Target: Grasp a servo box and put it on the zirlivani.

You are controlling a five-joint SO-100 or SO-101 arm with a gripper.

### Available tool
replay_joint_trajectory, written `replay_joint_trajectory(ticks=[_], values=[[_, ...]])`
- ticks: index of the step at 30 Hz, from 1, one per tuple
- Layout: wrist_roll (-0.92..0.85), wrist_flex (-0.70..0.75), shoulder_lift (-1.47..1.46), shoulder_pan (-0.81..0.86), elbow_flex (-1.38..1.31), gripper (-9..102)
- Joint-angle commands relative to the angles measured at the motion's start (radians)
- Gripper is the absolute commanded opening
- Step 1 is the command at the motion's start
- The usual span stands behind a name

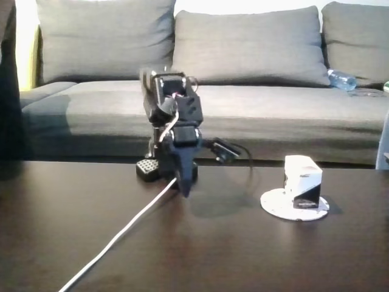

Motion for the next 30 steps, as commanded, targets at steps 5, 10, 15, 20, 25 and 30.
replay_joint_trajectory(ticks=[5,10,15,20,25,30], values=[[0.018,0.083,0.109,0.069,-0.005,0],[0.018,0.115,0.143,0.069,-0.003,0],[0.020,0.112,0.143,0.071,-0.003,0],[0.020,0.112,0.143,0.071,-0.003,0],[0.020,0.112,0.143,0.071,-0.003,0],[0.020,0.112,0.143,0.071,-0.003,0]])
